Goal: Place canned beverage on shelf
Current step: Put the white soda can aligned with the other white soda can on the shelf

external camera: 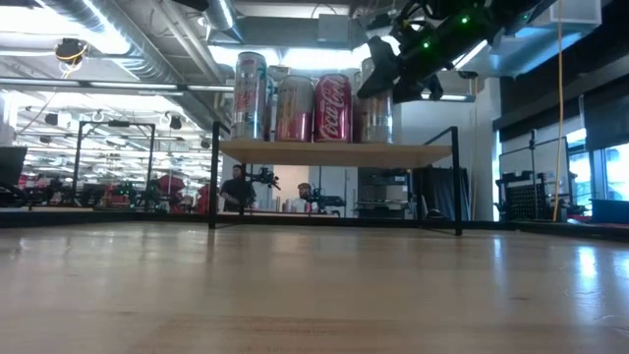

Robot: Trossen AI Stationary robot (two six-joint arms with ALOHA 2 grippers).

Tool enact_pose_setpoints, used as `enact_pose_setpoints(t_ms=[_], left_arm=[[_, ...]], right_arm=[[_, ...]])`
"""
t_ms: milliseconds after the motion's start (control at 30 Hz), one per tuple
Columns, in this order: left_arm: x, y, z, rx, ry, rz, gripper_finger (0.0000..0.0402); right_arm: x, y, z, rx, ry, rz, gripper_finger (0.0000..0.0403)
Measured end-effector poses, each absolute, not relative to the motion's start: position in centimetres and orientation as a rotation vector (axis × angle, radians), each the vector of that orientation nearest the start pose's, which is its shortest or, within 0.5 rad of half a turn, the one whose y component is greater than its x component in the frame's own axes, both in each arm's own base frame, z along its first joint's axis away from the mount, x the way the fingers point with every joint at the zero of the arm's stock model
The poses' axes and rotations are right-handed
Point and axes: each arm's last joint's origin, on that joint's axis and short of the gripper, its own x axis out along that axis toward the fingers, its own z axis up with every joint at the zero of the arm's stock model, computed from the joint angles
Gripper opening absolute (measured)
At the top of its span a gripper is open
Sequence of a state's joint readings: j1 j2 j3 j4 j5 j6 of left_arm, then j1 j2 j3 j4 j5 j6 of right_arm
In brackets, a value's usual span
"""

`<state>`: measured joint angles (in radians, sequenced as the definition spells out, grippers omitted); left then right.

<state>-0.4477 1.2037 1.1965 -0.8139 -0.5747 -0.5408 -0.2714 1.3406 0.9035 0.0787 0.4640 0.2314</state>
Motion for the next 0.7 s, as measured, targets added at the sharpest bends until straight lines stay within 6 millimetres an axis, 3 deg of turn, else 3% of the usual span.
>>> enact_pose_setpoints(t_ms=[167,467,700], left_arm=[[21.7,-8.7,34.1,-0.115,0.654,0.306,0.0338],[21.7,-8.7,34.0,-0.116,0.658,0.309,0.0338],[21.7,-8.7,34.0,-0.122,0.667,0.294,0.0338]], right_arm=[[28.6,-9.7,27.5,0.186,0.262,-0.765,0.0222],[28.4,-9.6,27.3,0.183,0.288,-0.762,0.0354],[25.1,-7.9,30.8,0.243,0.26,-0.542,0.0396]])
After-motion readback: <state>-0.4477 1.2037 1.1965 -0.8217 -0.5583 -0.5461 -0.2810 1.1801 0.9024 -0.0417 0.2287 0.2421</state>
